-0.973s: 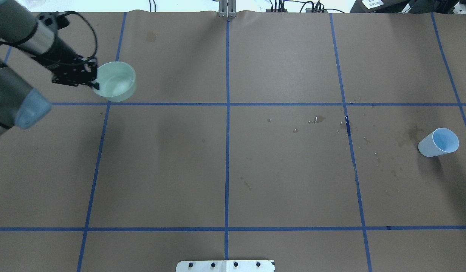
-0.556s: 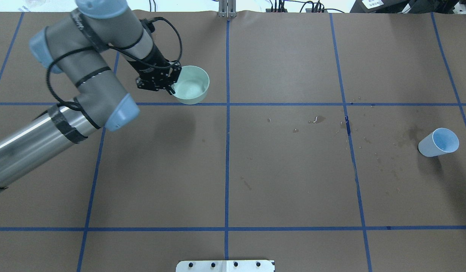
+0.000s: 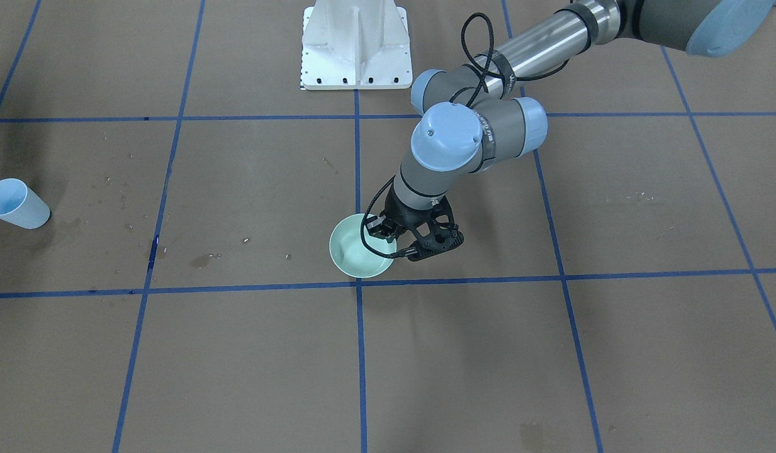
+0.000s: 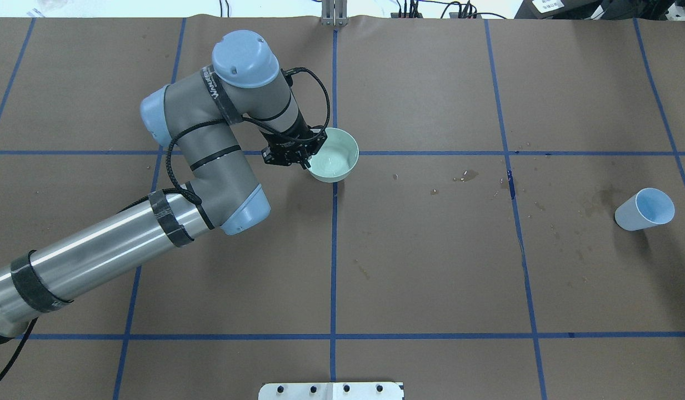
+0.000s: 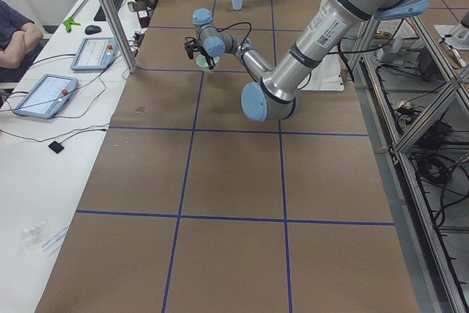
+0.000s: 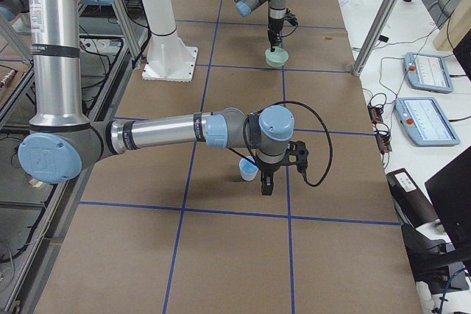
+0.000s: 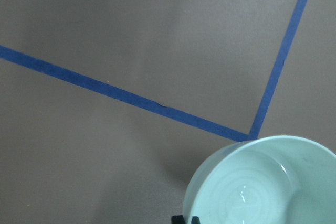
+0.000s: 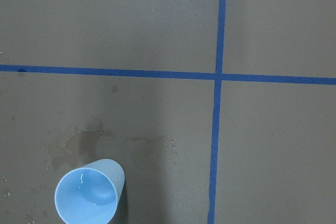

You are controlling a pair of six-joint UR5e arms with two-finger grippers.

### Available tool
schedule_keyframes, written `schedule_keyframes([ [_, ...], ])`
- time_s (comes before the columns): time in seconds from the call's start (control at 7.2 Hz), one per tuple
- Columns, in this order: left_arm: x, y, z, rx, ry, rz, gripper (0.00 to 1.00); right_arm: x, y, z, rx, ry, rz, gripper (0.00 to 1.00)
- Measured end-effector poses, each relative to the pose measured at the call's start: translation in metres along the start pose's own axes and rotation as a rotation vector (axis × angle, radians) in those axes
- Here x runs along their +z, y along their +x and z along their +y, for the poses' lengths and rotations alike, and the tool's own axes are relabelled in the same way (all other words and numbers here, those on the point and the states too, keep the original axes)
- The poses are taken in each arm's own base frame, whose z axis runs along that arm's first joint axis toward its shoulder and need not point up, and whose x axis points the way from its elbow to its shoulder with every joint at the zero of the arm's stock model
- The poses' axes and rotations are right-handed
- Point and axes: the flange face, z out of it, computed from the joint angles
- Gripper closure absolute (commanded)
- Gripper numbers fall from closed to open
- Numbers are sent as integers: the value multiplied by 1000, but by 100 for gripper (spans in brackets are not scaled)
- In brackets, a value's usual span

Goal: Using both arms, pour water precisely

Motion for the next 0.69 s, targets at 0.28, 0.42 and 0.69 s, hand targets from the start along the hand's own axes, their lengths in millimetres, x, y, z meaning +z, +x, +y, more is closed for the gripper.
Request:
schedule_keyframes([
  [0.28, 24, 3, 7, 17, 15, 2, 100, 1, 0, 0, 4, -2, -1, 1],
  [0.42, 29, 3, 10, 21, 14, 1, 38, 1, 1, 0, 6, -2, 0, 1],
  [0.69, 30, 3, 12, 29, 14, 5, 0, 1, 0, -1, 6, -2, -1, 1],
])
